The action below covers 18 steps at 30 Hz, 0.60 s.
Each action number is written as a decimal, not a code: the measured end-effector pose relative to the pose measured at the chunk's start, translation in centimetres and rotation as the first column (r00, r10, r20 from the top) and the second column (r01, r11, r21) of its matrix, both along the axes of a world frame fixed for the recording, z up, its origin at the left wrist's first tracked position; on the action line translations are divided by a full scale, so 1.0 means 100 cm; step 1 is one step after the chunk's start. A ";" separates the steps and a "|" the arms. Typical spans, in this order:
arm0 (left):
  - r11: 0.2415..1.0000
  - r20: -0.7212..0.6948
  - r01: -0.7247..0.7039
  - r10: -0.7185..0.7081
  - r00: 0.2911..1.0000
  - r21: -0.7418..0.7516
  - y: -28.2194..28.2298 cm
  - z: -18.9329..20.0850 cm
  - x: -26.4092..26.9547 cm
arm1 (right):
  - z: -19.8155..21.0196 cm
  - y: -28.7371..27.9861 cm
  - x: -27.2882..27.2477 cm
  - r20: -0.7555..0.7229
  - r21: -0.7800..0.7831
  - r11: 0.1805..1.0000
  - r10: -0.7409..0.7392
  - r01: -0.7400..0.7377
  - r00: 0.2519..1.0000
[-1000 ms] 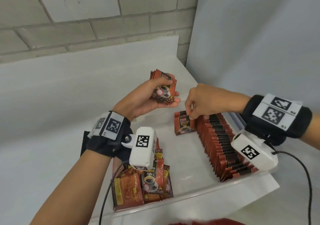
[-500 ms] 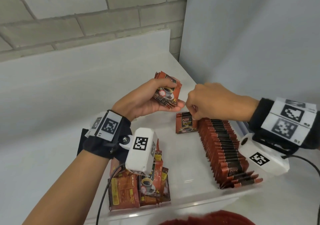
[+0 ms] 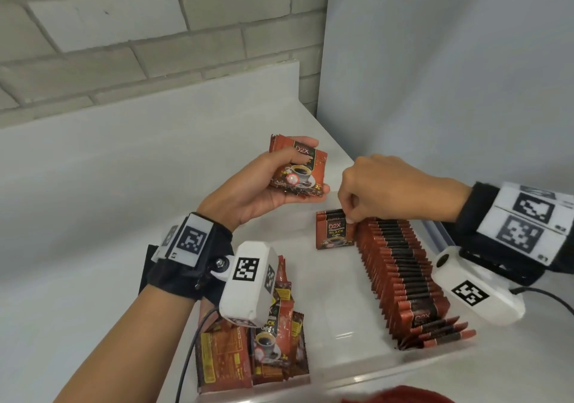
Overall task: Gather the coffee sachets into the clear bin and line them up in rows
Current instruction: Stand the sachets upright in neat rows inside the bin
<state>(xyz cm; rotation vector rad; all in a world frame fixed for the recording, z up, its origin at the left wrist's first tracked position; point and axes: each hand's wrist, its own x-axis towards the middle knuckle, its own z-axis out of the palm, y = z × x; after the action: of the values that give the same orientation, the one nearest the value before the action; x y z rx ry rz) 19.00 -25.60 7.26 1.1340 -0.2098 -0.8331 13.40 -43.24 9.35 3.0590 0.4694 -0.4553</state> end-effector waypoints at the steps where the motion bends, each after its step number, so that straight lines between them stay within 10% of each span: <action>1: 1.000 0.028 -0.003 0.003 1.000 0.007 0.000 -0.001 0.000 | 0.001 -0.002 0.001 -0.012 0.010 1.000 -0.008 0.008 1.000; 10: 0.999 0.141 0.005 -0.010 0.990 0.033 0.002 -0.004 0.003 | 0.034 -0.024 0.011 -0.210 0.562 0.743 -0.296 0.362 0.932; 18: 0.999 0.173 0.025 -0.033 0.984 0.046 0.002 -0.006 0.004 | 0.033 -0.018 0.015 -0.264 0.669 0.632 -0.291 0.391 0.920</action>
<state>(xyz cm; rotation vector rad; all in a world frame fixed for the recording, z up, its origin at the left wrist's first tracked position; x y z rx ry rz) 19.36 -25.42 6.66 1.2480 -0.3551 -0.7676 14.95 -44.99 12.68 3.9347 0.0289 -0.6047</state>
